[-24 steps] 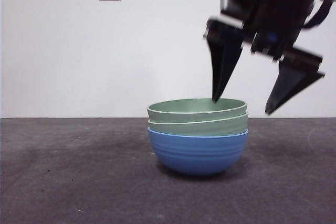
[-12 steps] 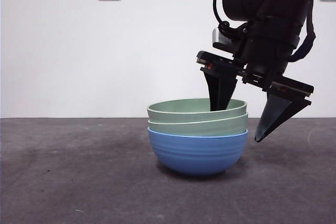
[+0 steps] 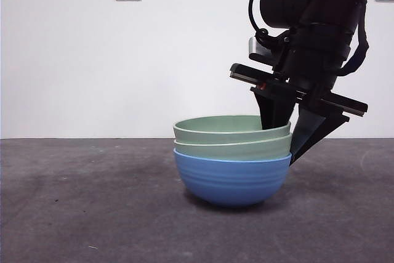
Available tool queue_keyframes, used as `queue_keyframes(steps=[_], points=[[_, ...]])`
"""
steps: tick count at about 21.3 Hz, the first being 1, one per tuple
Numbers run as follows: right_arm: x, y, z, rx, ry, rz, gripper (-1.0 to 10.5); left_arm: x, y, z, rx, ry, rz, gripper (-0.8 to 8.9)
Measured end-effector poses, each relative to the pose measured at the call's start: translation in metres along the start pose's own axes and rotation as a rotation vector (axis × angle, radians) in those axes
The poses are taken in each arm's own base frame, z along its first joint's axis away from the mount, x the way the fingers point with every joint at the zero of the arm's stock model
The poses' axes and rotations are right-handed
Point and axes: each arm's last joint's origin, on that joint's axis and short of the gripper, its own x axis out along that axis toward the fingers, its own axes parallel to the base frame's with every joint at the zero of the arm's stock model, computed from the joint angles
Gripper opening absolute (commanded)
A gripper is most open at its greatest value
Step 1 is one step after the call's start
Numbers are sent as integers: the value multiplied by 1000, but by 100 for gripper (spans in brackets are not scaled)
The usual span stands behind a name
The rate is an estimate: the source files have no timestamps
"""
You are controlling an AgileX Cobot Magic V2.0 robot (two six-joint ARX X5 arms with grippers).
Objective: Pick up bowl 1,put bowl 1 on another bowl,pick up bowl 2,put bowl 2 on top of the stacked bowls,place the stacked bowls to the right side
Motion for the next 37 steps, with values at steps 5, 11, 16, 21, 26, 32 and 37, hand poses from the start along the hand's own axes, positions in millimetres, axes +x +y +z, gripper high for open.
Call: queue_keyframes(steps=[5, 11, 16, 21, 26, 32, 37], points=[[-2, 1, 3, 7, -22, 11, -12, 0, 0, 0, 0, 0, 0, 385], [-2, 1, 3, 7, -21, 12, -13, 0, 0, 0, 0, 0, 0, 385], [-9, 1, 2, 2, -37, 30, -13, 0, 0, 0, 0, 0, 0, 385], [-25, -29, 13, 88, -127, 16, -13, 0, 0, 0, 0, 0, 0, 385], [-39, -82, 25, 213, -240, -38, -13, 0, 0, 0, 0, 0, 0, 385], [-32, -128, 29, 309, -258, -90, -13, 0, 0, 0, 0, 0, 0, 382], [-21, -133, 35, 308, -257, -82, -13, 0, 0, 0, 0, 0, 0, 381]])
